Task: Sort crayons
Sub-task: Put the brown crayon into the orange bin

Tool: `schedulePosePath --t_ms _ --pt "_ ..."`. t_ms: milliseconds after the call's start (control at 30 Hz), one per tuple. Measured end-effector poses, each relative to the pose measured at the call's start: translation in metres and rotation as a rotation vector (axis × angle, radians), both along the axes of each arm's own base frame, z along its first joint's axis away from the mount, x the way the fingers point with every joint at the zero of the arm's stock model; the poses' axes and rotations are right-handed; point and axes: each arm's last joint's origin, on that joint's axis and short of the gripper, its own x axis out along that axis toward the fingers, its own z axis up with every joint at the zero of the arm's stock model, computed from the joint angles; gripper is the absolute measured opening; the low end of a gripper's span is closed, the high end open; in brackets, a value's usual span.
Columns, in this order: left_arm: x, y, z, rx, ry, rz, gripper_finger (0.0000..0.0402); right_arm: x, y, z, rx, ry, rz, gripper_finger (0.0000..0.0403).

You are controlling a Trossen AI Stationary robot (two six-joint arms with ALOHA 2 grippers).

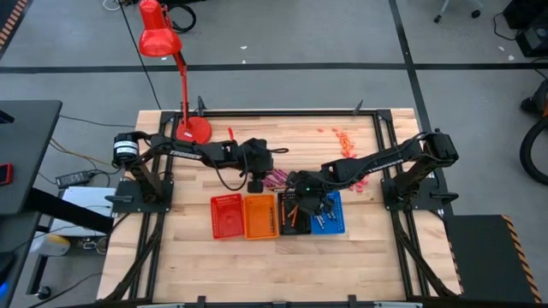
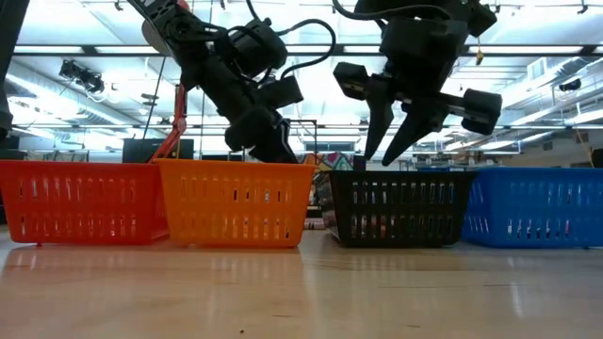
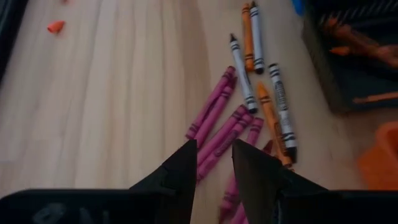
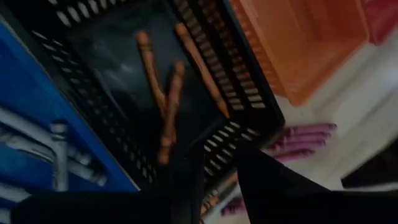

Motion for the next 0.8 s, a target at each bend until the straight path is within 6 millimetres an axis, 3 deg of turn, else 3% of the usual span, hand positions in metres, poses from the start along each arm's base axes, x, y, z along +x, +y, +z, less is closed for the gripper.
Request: schedulePosePath --t_ms 267,467,600,800 --pt "0.003 0.002 0.0 0.073 -0.013 -0.045 0.0114 -0.01 -0.017 0.005 -0.023 0.059 -0.184 0.009" --pt "0.004 0.001 -0.006 0.093 0.008 -0.072 0.0114 -0.022 -0.039 0.028 0.073 0.005 -0.32 0.0083" --pt "-0.006 -0.006 -0.003 0.067 0.095 -0.084 0.0114 -0.032 -0.05 0.043 0.158 -0.055 -0.348 0.0077" --pt "-0.027 -0.018 0.001 -0.034 0.259 -0.037 0.0114 -0.05 -0.06 0.042 0.159 -0.204 -0.364 0.0075"
